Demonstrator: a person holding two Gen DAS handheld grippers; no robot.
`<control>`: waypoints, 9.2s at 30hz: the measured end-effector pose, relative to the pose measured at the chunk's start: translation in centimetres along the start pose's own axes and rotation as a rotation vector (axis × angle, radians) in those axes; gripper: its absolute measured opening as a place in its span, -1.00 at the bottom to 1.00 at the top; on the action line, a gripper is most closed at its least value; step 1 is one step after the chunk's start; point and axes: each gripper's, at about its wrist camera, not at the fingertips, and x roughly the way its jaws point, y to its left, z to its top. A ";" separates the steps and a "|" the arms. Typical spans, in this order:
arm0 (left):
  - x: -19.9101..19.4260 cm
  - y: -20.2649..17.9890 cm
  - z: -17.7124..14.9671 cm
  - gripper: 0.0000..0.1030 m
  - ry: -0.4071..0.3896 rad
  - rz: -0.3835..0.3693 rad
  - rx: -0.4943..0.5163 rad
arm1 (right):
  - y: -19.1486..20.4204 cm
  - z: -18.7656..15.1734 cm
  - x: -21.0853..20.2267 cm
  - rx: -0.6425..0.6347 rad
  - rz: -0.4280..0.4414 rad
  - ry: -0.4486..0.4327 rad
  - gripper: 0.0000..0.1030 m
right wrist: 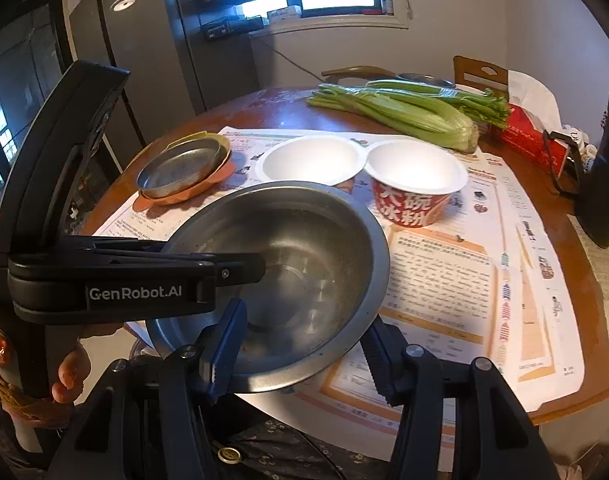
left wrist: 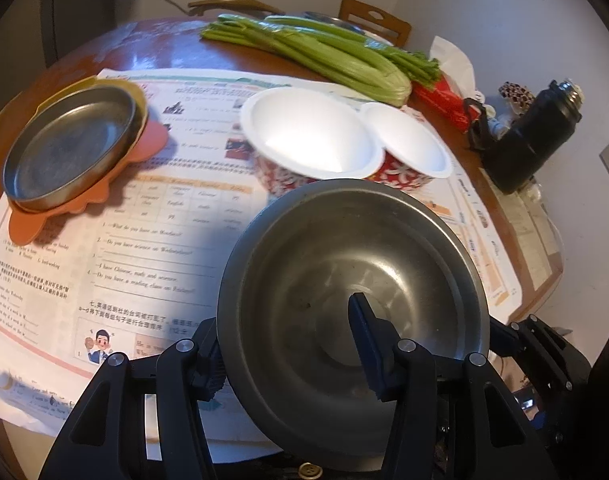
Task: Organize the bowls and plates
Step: 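Lift the steel bowl with the left tool and set it down beside the white bowls, then grip the rim of the larger white bowl with the left tool, then lift the white bowl with the left tool and lower it into the steel bowl, then open the left tool and pull it back from the nested bowls, then reach the left tool to the small red-printed white bowl and grip its rim, then lift the small white bowl with the left tool and carry it over the steel bowl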
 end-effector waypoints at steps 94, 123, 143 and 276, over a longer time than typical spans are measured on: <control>-6.3 -0.8 6.9 -0.14 -0.181 -0.178 0.109 | -0.1 6.5 -1.6 0.121 0.088 -0.157 -0.02; -4.7 -1.6 1.9 -0.13 -0.073 -0.084 0.095 | 1.3 1.4 -2.7 0.077 0.091 -0.066 -0.02; -1.4 -1.2 1.5 -0.13 -0.003 -0.026 0.089 | 0.0 0.5 0.0 0.102 0.120 -0.017 -0.02; 9.4 -6.1 15.2 0.08 0.072 -0.119 0.190 | -11.3 8.4 7.5 0.256 -0.071 -0.001 -0.01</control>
